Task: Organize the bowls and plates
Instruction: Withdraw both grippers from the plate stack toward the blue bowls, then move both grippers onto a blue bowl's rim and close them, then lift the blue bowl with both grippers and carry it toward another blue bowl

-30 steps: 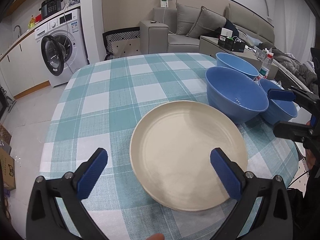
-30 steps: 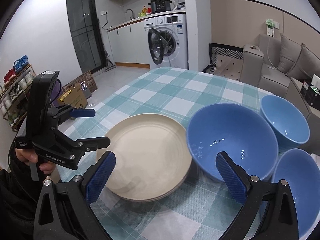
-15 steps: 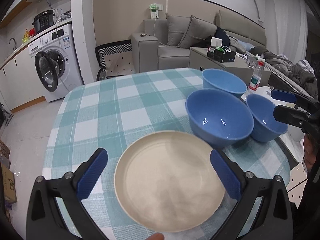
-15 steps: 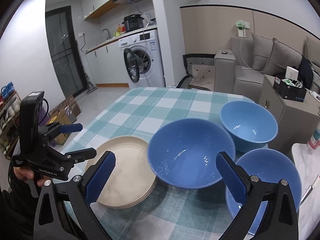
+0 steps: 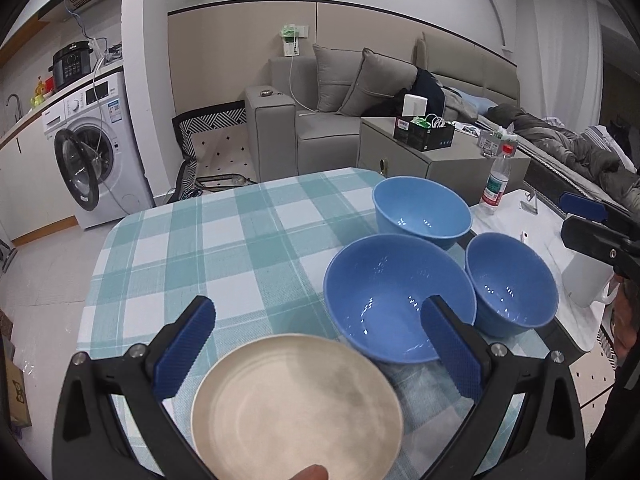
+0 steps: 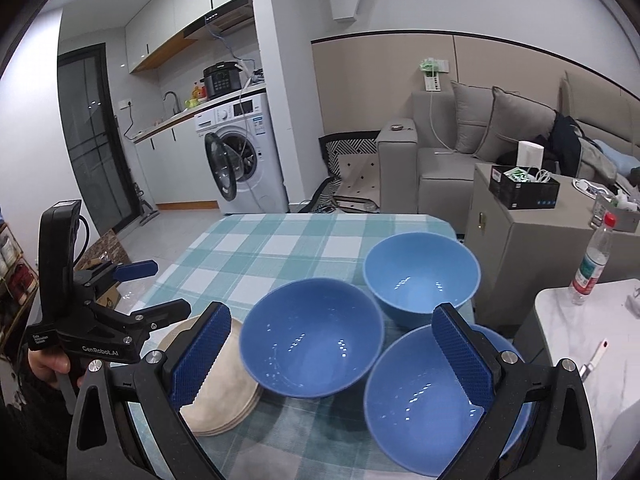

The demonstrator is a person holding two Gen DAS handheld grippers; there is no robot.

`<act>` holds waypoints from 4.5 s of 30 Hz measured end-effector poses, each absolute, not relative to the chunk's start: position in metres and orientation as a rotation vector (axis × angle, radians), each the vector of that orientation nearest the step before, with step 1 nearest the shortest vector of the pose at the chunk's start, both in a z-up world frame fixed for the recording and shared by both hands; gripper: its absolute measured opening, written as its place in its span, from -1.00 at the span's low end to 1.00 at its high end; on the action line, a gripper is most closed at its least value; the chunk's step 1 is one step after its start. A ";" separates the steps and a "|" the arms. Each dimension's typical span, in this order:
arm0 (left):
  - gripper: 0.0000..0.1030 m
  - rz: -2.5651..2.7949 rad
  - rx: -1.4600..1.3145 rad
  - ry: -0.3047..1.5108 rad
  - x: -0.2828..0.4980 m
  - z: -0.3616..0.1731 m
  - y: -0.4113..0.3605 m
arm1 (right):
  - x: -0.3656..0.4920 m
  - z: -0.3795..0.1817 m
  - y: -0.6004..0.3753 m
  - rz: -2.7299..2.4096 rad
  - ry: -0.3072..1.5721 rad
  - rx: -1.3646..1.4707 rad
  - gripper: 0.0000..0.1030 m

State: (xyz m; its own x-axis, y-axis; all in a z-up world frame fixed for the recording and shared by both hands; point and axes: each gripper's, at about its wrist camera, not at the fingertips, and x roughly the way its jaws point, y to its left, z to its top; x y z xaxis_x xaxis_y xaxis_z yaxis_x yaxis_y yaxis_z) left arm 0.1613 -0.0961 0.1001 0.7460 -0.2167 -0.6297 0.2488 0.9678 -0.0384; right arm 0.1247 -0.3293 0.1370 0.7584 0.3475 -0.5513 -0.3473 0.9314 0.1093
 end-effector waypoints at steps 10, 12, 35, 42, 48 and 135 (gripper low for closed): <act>1.00 -0.273 0.054 0.655 0.185 0.121 -0.122 | 0.136 0.160 -0.370 0.298 0.592 0.014 0.99; 1.00 -0.273 0.053 0.651 0.192 0.123 -0.127 | 0.139 0.164 -0.377 0.287 0.592 0.014 0.99; 1.00 -0.273 0.027 0.714 0.269 0.112 -0.163 | 0.208 0.154 -0.409 0.184 0.652 0.050 0.99; 1.00 -0.266 0.074 0.730 0.290 0.098 -0.177 | 0.236 0.135 -0.414 0.179 0.712 0.051 0.99; 0.99 -0.321 0.080 0.767 0.306 0.086 -0.190 | 0.260 0.115 -0.417 0.174 0.765 0.062 0.99; -0.65 -0.420 -0.011 0.889 0.343 0.068 -0.216 | 0.304 0.072 -0.406 0.143 0.862 0.016 -0.59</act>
State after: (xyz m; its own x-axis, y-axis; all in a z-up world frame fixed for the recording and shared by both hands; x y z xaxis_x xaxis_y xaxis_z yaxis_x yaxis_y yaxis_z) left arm 0.3434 -0.2164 0.0677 0.5544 -0.3604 -0.7502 0.3512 0.9185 -0.1817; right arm 0.3043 -0.4063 0.0720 0.6420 0.1319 -0.7553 -0.1193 0.9903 0.0716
